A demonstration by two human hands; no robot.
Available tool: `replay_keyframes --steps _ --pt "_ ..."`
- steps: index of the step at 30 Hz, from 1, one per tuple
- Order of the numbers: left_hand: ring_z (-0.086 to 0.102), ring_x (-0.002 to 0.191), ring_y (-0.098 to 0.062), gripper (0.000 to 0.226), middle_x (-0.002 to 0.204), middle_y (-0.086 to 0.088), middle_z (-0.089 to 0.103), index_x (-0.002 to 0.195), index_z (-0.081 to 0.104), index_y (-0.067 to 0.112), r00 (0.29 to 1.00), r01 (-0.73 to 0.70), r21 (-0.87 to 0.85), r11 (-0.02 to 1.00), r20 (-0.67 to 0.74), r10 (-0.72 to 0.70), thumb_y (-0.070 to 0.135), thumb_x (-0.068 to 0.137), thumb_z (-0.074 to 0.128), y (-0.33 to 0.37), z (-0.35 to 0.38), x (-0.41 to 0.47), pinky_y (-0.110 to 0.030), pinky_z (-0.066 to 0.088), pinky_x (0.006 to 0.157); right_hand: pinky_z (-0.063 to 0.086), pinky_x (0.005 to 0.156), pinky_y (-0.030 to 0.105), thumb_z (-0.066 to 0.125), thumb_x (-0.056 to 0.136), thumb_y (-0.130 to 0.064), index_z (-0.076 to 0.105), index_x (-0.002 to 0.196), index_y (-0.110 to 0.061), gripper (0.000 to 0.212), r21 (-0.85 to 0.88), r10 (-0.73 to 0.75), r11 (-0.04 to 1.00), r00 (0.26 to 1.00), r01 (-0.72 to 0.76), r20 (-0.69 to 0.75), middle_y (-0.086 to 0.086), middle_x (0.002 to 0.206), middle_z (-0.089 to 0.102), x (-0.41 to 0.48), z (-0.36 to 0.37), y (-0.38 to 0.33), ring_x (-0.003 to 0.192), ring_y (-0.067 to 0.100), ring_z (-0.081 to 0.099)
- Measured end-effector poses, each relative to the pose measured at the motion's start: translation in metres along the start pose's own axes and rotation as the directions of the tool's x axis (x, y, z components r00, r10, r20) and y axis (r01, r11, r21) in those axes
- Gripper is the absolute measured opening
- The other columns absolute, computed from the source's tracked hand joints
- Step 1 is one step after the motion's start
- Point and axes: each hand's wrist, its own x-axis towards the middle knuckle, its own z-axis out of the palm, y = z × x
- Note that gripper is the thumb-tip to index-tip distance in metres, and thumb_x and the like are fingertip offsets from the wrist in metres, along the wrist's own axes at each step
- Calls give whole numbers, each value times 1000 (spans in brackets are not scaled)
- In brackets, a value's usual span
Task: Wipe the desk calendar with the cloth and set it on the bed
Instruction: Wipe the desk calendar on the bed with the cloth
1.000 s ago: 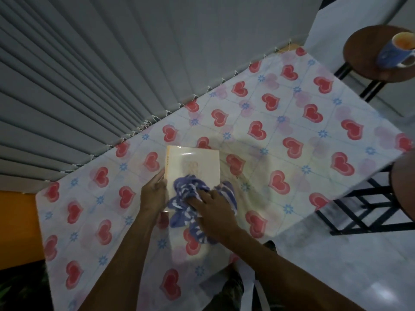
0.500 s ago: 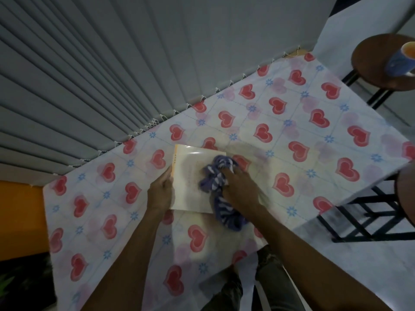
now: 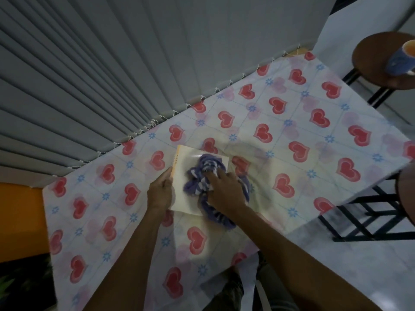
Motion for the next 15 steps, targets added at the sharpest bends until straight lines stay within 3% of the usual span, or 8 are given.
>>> replay_keyframes --steps 6,10,15 --pt "56 125 -22 38 137 -5 61 134 61 17 999 -49 45 998 1 49 11 98 50 0 -1 1 -38 43 108 42 70 37 65 78 -37 48 135 -21 62 64 -73 995 997 72 13 12 122 60 -36 8 -15 93 40 61" --pt "56 126 -22 39 136 -3 62 134 61 20 999 -46 39 998 -1 46 14 97 50 6 -2 -3 -40 42 109 53 80 45 59 82 -39 46 136 -21 58 209 -73 976 995 58 66 13 125 59 -49 9 -26 99 41 61" --pt "54 128 -27 40 141 -6 58 137 59 20 998 -55 62 997 18 54 16 98 48 15 -6 -12 -43 41 111 50 87 42 61 87 -33 45 140 -20 57 289 -85 956 991 52 104 13 131 56 -64 11 -40 107 38 59"
